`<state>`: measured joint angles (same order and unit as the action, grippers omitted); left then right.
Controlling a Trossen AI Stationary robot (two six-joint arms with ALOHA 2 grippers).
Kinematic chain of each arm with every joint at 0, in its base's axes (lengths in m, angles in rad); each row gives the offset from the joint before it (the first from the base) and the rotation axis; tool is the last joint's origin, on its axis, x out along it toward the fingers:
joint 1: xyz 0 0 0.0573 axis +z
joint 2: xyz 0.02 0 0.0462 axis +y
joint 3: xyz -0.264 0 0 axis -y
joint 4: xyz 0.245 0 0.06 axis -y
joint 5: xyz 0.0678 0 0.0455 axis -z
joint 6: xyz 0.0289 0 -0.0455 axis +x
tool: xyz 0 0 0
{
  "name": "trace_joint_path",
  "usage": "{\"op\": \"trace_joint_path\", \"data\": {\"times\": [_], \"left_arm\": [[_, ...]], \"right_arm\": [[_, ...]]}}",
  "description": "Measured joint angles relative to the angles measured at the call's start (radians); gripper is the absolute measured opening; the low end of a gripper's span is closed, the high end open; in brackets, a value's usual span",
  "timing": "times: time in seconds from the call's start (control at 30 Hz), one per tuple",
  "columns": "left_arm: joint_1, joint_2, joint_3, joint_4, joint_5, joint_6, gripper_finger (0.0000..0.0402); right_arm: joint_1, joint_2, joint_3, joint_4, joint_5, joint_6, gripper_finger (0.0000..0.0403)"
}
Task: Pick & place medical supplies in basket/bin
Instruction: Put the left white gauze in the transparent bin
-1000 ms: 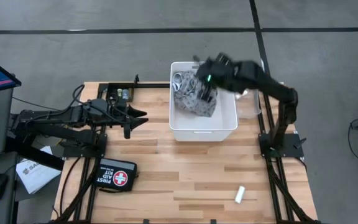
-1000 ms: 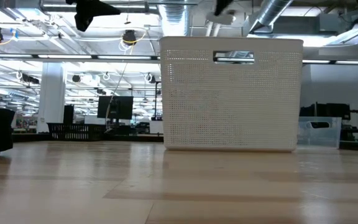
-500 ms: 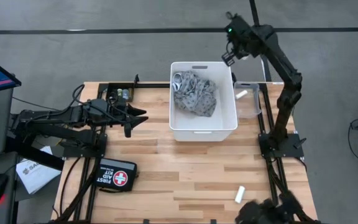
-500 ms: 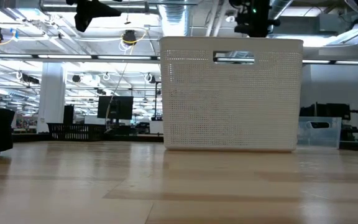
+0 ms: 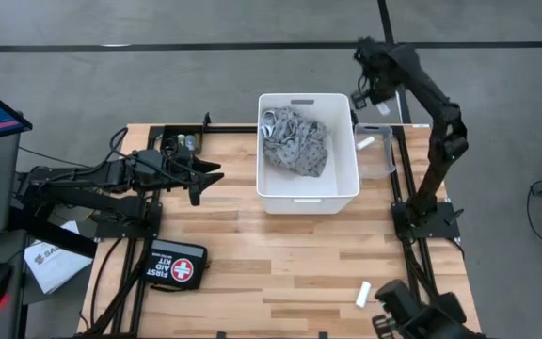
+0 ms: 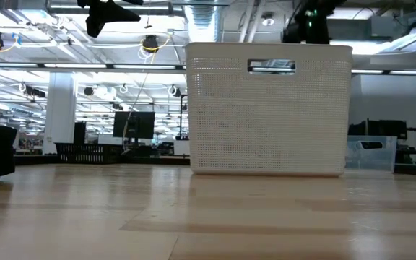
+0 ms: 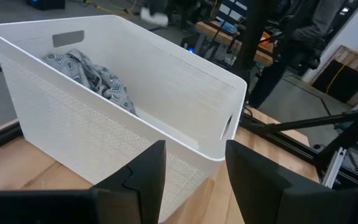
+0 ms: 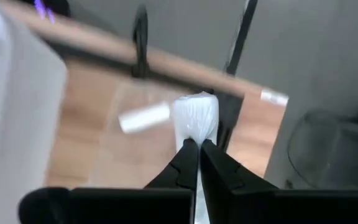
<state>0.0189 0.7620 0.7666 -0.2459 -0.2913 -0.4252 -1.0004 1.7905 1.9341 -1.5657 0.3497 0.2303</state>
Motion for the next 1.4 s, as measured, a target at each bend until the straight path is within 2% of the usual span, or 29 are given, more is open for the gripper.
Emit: {"op": "trace_joint_path", "data": {"times": [0.17,0.3,0.4,0.63,0.87,1.2,1.4], "left_arm": [[0.0,0.0,0.0,0.0,-0.021,-0.002,0.0158],[0.0,0.0,0.0,0.0,-0.024,-0.002,0.0158],[0.0,0.0,0.0,0.0,-0.029,-0.002,0.0158],[0.005,0.0,0.0,0.033,-0.035,-0.009,0.0158],[0.005,0.0,0.0,0.078,-0.035,-0.027,0.0158],[0.005,0.0,0.0,0.122,-0.035,-0.027,0.0158],[0.005,0.0,0.0,0.129,-0.034,-0.026,0.0158]], "right_arm": [[0.013,-0.105,-0.319,0.123,-0.014,0.049,0.0005],[0.01,-0.241,-0.57,0.28,-0.085,0.119,0.0005],[0.022,-0.333,-0.706,0.373,-0.101,0.142,0.0004],[0.047,-0.409,-0.82,0.514,-0.09,0.268,0.0003],[0.051,-0.402,-0.866,0.596,-0.035,0.402,0.0003],[0.053,-0.333,-0.867,0.565,-0.036,0.56,0.0003],[0.053,-0.28,-0.876,0.53,-0.1,0.73,0.0003]]}}
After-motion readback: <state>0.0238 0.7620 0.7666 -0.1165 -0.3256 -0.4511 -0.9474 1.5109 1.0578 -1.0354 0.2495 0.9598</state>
